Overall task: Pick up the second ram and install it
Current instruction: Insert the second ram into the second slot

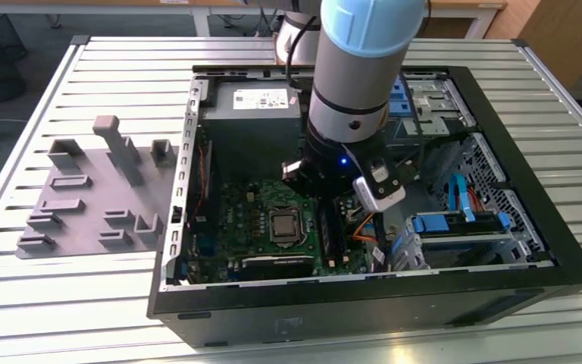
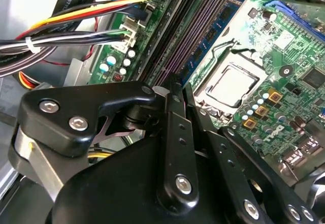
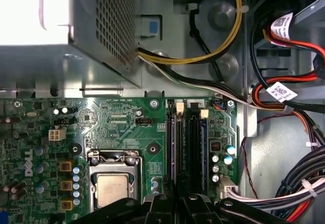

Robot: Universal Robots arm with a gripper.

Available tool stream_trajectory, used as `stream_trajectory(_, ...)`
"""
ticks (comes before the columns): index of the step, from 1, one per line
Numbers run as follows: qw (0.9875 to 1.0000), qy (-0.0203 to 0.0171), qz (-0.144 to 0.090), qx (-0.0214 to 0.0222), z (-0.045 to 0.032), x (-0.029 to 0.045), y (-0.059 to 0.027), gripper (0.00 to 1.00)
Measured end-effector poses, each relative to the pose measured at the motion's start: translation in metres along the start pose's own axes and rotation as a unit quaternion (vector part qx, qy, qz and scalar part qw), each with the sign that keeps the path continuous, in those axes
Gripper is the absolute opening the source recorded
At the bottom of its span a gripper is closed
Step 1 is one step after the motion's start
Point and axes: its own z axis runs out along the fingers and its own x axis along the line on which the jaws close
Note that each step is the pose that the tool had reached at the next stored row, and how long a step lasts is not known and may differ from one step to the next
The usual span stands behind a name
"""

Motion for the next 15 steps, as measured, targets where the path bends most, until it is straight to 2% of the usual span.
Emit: stream_trajectory(15,1.0000,0.0000,0.002,0.0000,0.0023,-0.0013,-0.0016,0.14)
